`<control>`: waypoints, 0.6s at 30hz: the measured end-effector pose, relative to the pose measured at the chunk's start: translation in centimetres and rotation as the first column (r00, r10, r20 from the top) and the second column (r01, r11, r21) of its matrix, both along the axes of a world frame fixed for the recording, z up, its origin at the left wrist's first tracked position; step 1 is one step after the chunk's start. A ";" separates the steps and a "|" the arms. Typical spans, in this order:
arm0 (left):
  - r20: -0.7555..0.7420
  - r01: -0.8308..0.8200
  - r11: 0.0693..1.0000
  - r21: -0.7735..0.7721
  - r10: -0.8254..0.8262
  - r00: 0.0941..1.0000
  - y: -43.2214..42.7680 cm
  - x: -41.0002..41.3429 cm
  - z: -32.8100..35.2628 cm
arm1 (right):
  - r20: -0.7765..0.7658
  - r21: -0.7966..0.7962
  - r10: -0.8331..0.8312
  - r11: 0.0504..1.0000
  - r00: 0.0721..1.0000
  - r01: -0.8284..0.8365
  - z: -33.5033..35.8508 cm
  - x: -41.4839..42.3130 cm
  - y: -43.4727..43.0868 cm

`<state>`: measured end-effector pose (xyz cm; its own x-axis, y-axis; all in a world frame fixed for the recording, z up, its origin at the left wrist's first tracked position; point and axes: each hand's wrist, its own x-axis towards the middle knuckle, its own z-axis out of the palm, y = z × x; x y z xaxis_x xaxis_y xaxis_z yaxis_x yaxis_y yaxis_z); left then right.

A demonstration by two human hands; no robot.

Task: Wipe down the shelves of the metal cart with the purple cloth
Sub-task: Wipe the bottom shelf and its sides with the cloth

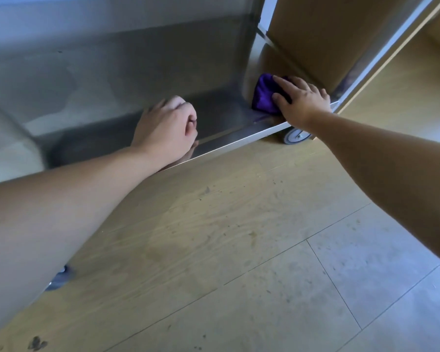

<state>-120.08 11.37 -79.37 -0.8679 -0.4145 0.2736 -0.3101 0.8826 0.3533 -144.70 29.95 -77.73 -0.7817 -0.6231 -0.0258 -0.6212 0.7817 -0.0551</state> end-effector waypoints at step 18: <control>-0.118 -0.013 0.994 -0.104 0.000 0.993 -3.5 0.8 -1.3 | 0.024 -0.037 -0.139 0.989 0.990 0.140 -1.0 -2.6 -8.7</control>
